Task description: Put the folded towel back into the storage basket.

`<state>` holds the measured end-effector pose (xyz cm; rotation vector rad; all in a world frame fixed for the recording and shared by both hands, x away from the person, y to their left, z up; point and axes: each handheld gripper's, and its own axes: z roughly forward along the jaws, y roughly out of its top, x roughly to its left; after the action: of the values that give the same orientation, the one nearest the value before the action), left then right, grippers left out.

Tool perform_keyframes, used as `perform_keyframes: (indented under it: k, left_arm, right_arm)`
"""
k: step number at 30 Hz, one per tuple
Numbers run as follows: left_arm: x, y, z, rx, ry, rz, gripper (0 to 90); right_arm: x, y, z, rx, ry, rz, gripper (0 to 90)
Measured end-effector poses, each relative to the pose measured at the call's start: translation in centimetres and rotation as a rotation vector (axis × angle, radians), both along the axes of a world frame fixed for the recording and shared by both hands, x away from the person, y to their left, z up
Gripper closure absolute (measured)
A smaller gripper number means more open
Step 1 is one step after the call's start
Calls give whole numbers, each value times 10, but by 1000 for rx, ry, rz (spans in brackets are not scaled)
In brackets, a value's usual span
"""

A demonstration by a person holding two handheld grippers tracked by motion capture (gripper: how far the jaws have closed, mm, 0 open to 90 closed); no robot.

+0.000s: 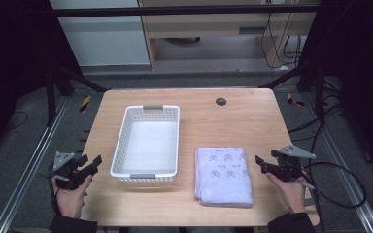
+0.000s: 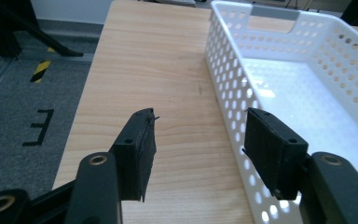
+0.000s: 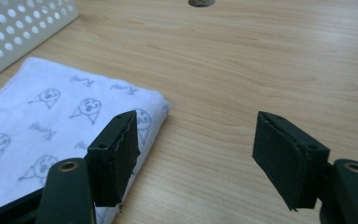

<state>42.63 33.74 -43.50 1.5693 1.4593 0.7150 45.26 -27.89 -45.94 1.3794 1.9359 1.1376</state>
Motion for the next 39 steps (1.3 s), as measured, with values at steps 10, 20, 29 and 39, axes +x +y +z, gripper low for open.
perform_keyframes:
  k: [10,20,29,39]
  left_arm:
    - [-8,-21,17,0,-24,-56,401]
    - [-10,-48,31,18,-52,-124,380]
    - [-4,-83,48,22,-68,-180,367]
    - [-6,-133,63,35,-81,-281,394]
  right_arm:
    - [-7,2,17,-6,-51,10,354]
    - [-7,0,30,19,-54,36,362]
    - [1,6,37,25,-50,73,337]
    - [7,19,52,30,-60,110,326]
